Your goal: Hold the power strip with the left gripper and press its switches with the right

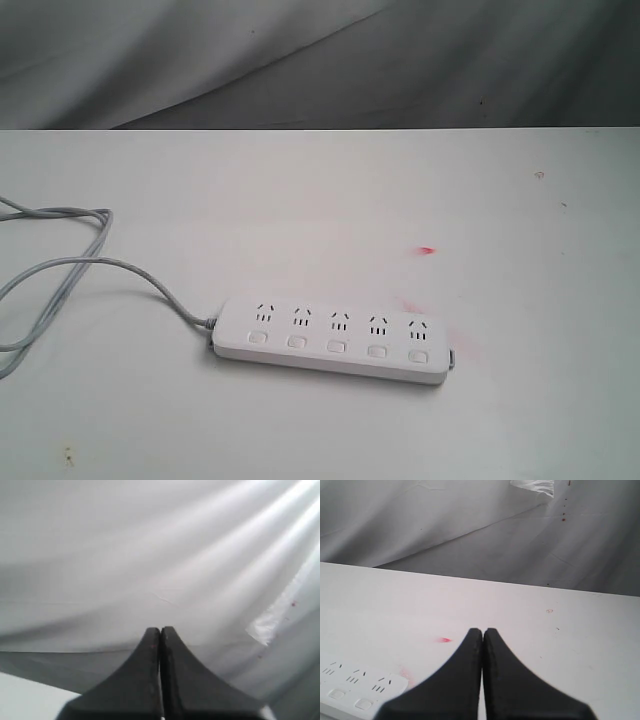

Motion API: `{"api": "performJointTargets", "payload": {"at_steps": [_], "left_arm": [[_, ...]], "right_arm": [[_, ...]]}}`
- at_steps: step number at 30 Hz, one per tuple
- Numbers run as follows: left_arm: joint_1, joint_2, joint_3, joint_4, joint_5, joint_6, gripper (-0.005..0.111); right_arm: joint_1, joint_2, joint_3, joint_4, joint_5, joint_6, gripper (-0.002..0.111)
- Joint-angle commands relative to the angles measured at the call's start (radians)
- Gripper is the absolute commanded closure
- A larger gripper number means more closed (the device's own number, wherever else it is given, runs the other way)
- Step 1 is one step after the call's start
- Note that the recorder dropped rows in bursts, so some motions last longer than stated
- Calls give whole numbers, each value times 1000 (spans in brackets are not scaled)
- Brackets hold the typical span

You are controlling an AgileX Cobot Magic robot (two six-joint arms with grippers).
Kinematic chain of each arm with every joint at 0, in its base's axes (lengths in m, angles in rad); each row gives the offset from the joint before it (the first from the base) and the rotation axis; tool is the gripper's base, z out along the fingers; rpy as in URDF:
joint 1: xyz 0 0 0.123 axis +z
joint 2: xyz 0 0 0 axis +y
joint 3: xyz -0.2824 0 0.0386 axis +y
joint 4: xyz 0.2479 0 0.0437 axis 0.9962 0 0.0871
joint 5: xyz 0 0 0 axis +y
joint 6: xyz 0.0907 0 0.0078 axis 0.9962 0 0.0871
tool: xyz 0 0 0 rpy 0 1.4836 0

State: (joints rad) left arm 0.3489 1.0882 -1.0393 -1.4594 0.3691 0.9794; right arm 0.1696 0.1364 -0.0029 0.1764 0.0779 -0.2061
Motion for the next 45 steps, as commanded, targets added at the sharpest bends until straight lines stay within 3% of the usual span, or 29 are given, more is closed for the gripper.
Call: {"api": "performJointTargets", "payload": {"at_steps": [1,8,17,22,34,40,43,44,45], "left_arm": [[-45,-60,116,-5,-225,-51,106],[-104,-259,343,61,-424,-51,106],[-104,-636,627,68,-583,-2,106],[-104,-759,740,64,-679,-4,106],[-104,-790,868,15,-574,-26,106],[-104,-790,959,484,-548,-463,106],[-104,-790,988,664,-545,-561,106],[-104,-790,994,753,-543,-561,106],[-104,-790,1003,979,-517,-567,106]], "right_arm": [[-8,-6,3,-2,-3,4,108],[-8,-6,3,-2,-3,4,108],[-8,-6,3,-2,-3,4,108],[-8,-6,3,-2,-3,4,108],[-8,-6,3,-2,-3,4,108],[-8,-6,3,-2,-3,4,108],[-8,-6,3,-2,-3,4,108],[-8,-6,3,-2,-3,4,108],[-8,-6,3,-2,-3,4,108]]}}
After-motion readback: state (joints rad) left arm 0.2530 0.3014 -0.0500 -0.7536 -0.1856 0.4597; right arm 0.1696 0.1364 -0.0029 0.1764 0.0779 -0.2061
